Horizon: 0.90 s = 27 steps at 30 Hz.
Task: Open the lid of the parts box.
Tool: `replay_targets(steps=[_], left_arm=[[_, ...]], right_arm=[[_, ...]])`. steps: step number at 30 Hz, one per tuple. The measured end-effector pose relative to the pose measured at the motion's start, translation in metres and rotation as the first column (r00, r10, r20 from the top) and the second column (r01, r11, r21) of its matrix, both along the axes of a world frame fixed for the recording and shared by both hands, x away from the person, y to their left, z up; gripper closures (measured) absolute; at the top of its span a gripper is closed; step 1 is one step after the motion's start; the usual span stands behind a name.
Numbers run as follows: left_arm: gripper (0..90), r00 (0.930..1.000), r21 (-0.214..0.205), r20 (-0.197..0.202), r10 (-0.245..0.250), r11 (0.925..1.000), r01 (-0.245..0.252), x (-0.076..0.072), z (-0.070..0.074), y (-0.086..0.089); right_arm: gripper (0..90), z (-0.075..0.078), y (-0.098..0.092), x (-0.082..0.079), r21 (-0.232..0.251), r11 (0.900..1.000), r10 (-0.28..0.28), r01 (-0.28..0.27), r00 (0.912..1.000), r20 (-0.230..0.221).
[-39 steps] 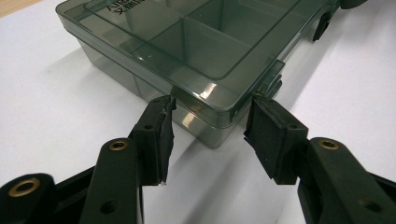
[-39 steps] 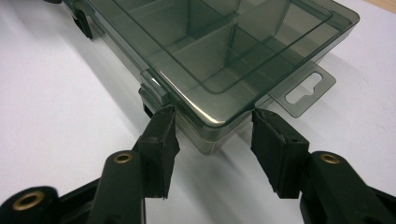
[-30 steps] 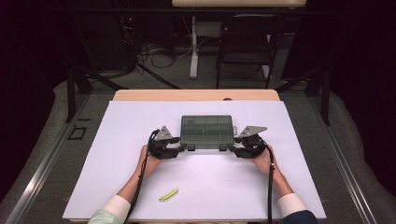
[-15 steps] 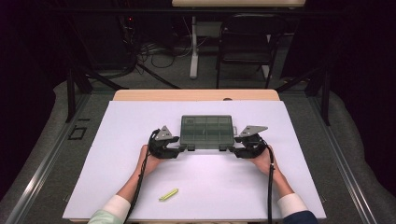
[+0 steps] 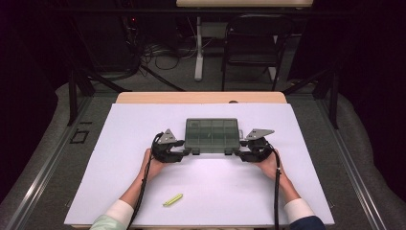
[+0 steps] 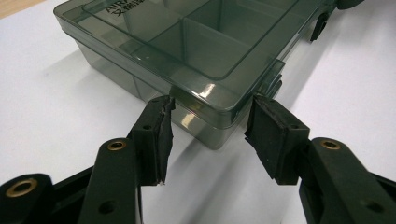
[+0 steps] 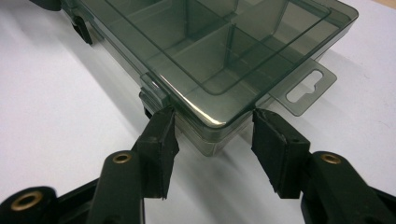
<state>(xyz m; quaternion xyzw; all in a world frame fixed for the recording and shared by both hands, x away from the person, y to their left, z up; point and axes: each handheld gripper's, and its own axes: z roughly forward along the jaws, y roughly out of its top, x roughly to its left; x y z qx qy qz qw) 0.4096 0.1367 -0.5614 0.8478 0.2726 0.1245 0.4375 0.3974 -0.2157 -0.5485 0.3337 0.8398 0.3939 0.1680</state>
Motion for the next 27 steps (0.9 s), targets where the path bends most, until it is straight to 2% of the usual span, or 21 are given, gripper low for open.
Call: replay_targets(steps=[11, 17, 18, 27], left_arm=[[50.4, 1.0000, 0.000, -0.005, 0.003, 1.0000, -0.003, -0.0005, 0.0007, -0.0001], [50.6, 1.0000, 0.001, -0.004, 0.003, 1.0000, -0.003, -0.0005, 0.0008, -0.0002], [50.6, 1.0000, 0.002, -0.003, 0.003, 1.0000, -0.003, -0.0006, 0.0008, -0.0004], [50.7, 1.0000, 0.003, -0.002, 0.002, 1.0000, -0.002, -0.0006, 0.0009, -0.0004]], right_arm=[[50.2, 0.0000, 0.0006, -0.0007, 0.006, 0.9999, -0.014, 0.014, 0.9999, -0.008], [50.9, 0.0001, 0.0011, -0.0013, -0.002, 0.9999, -0.013, 0.013, 0.9999, 0.000], [51.3, 0.0008, 0.0017, -0.0023, -0.015, 0.9998, -0.014, 0.014, 0.9999, -0.002], [52.7, 0.0005, 0.0023, -0.0032, -0.019, 0.9997, -0.012, 0.012, 0.9999, 0.010]])
